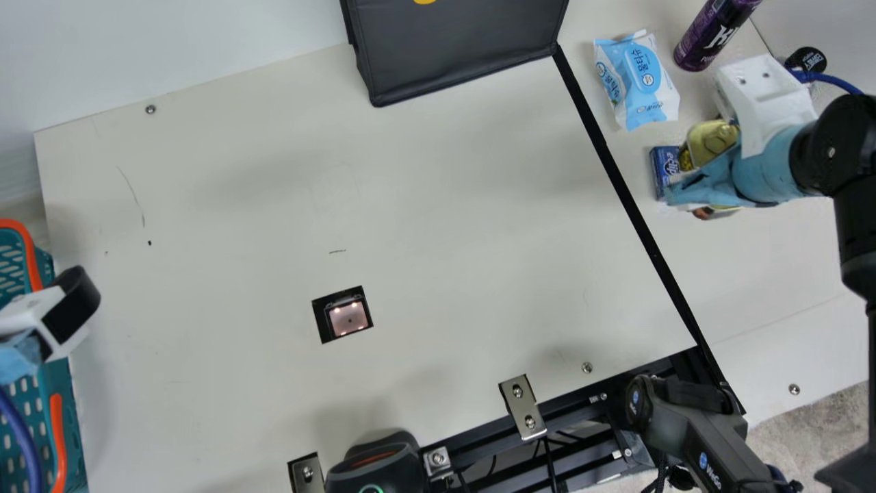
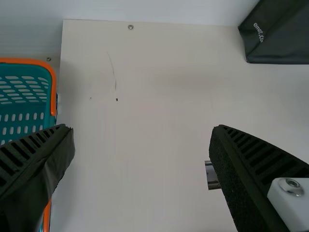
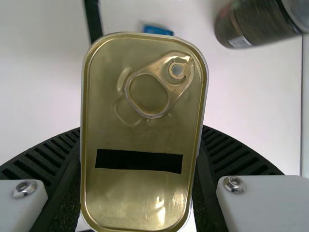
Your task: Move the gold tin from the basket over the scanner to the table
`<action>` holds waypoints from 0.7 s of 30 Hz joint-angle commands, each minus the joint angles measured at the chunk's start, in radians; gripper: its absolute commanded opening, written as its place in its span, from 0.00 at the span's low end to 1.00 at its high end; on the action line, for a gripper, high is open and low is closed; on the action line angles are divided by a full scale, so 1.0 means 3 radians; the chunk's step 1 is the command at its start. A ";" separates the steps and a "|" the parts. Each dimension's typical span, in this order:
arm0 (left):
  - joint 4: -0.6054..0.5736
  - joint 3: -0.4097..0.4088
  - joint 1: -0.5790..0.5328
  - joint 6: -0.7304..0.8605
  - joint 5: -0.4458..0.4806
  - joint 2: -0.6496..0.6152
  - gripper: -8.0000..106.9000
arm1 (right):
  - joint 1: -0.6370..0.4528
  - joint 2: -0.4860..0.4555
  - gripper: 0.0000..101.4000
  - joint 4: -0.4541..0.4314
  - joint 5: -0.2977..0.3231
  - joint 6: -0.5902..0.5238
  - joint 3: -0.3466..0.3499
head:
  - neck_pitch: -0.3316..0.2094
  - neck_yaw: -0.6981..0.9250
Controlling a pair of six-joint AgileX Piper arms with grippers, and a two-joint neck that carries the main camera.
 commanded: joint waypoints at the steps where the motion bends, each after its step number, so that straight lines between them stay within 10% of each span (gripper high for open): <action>1: 0.0000 0.0000 0.0000 0.0000 0.0000 0.0000 0.85 | -0.0211 0.0036 0.00 -0.0019 -0.0031 -0.0182 0.0044 | -0.0102 -0.0008; 21: 0.0000 0.0000 0.0000 0.0000 0.0000 0.0000 0.85 | -0.0998 0.0598 0.00 -0.0115 -0.0495 -0.0965 0.0521 | -0.0102 -0.0008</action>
